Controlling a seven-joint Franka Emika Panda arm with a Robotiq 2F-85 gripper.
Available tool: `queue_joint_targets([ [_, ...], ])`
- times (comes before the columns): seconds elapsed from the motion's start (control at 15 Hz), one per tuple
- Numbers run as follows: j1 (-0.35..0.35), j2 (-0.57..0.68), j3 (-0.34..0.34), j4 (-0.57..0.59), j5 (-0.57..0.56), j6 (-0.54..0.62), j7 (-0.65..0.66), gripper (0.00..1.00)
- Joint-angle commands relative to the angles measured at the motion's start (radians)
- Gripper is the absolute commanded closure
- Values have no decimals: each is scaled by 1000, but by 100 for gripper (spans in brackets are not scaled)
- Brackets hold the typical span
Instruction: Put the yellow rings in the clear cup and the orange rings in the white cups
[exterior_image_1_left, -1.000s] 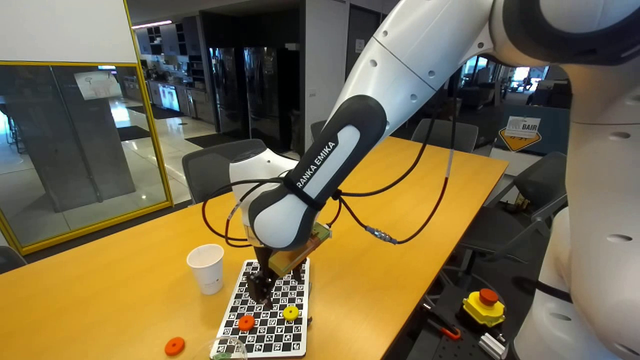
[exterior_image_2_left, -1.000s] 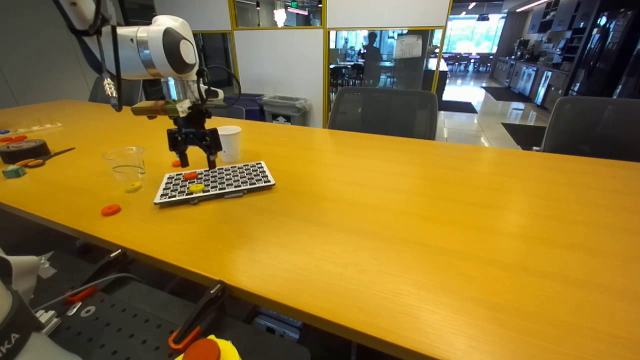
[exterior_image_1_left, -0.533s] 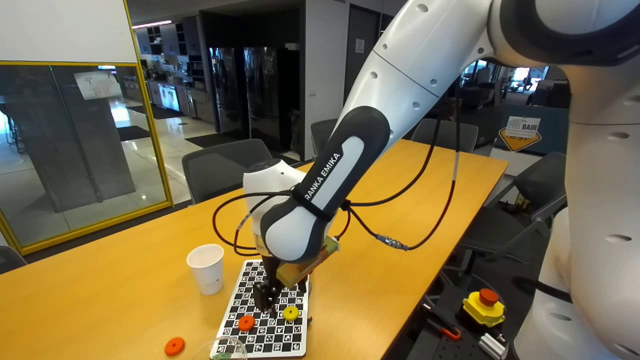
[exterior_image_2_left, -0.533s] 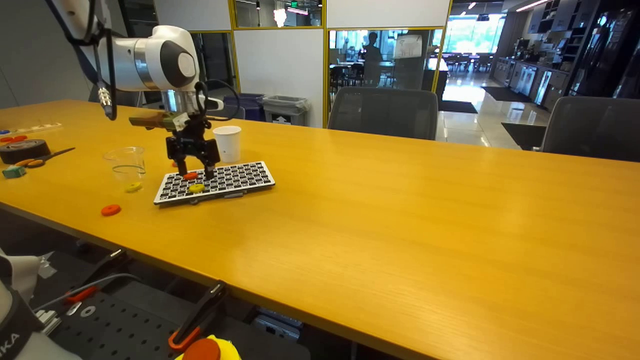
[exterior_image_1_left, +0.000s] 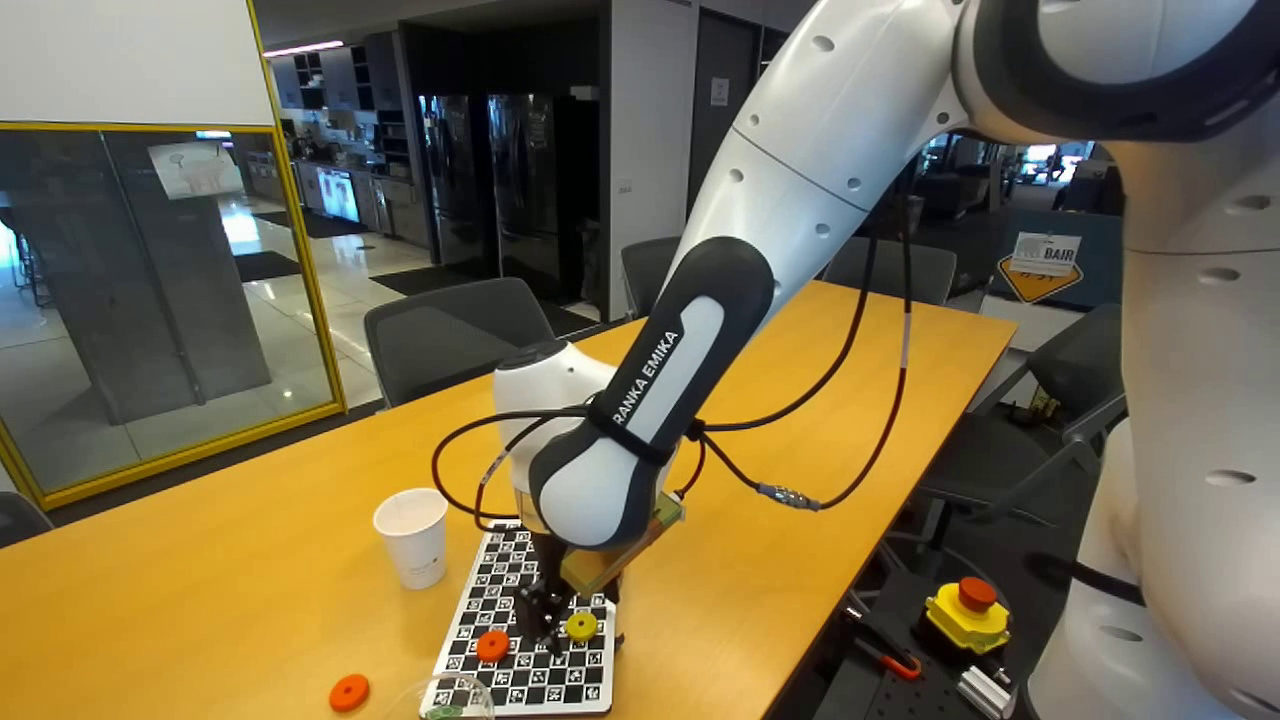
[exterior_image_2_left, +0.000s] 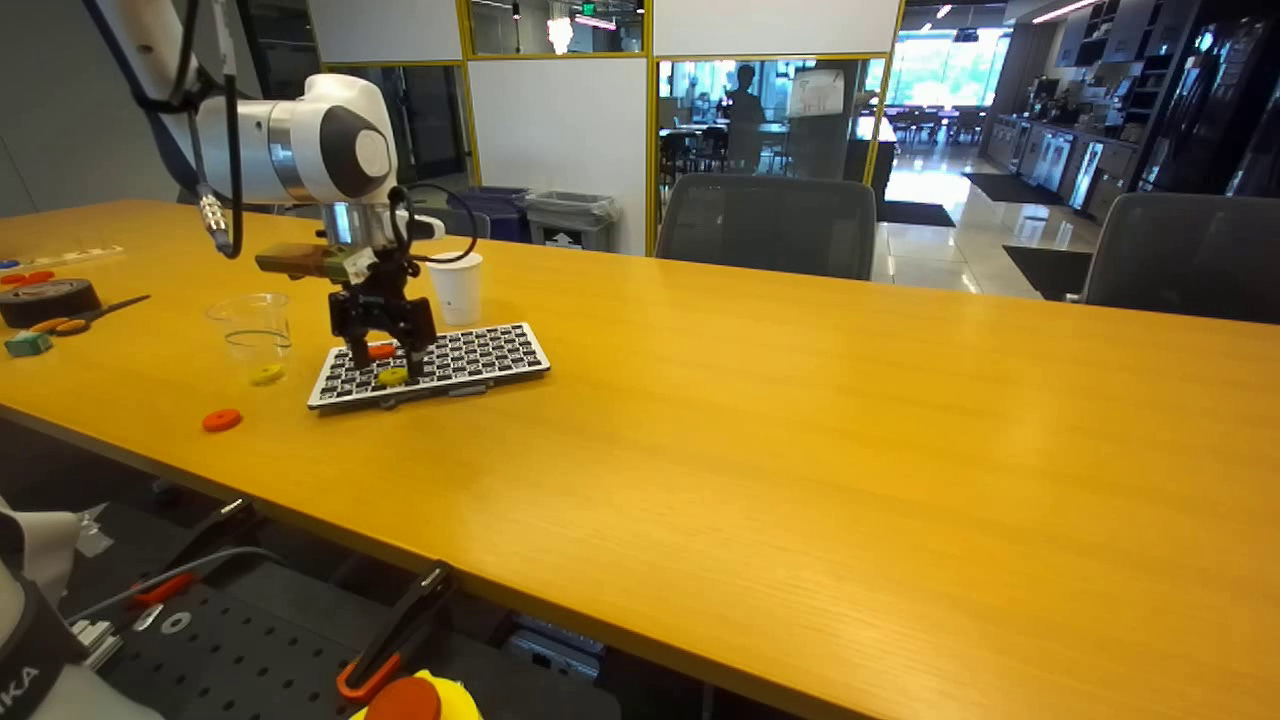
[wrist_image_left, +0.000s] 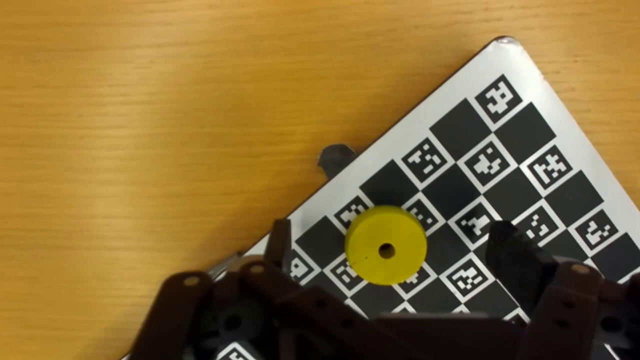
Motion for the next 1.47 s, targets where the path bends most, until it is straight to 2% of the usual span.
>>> queue_joint_targets([
  [0.0, 15, 15, -15, 4, 13, 24, -14, 0],
  [1.2, 8, 14, -23, 9, 31, 55, -18, 0],
  [1.27, 10, 14, -27, 8, 27, 61, -16, 25],
  [1.33, 11, 14, -29, 8, 25, 64, -15, 27],
  [1.4, 11, 14, -29, 8, 26, 64, -16, 34],
])
